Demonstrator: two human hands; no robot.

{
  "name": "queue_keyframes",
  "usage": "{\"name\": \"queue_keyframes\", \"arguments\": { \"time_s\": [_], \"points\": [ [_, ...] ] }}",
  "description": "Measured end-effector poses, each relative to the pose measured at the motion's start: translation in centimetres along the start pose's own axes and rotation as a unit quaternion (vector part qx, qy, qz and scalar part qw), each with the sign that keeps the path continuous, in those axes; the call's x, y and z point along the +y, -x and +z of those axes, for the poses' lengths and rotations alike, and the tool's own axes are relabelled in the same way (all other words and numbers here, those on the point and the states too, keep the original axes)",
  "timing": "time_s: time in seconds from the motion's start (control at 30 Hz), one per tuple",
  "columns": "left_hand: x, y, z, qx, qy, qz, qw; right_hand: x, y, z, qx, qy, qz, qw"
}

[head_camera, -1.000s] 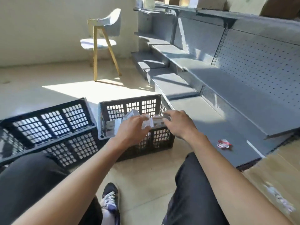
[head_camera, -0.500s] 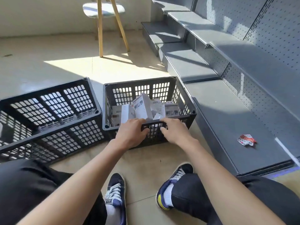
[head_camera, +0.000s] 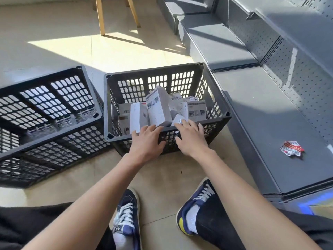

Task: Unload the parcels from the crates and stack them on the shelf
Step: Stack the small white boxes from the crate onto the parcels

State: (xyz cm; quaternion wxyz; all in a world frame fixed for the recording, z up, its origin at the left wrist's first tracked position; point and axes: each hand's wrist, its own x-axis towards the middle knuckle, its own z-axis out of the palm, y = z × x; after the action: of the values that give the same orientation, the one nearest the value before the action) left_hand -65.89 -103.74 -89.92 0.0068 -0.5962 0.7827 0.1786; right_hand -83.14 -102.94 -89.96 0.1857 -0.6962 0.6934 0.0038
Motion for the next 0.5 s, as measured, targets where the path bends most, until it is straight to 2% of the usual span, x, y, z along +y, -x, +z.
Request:
{"name": "queue_keyframes", "arguments": {
  "time_s": [0.5],
  "points": [
    [-0.9, 0.1, 2.2, 0.021, 0.019, -0.01, 1.0, 0.0, -0.4, 1.3, 0.024, -0.013, 0.018, 0.999]
  ]
}}
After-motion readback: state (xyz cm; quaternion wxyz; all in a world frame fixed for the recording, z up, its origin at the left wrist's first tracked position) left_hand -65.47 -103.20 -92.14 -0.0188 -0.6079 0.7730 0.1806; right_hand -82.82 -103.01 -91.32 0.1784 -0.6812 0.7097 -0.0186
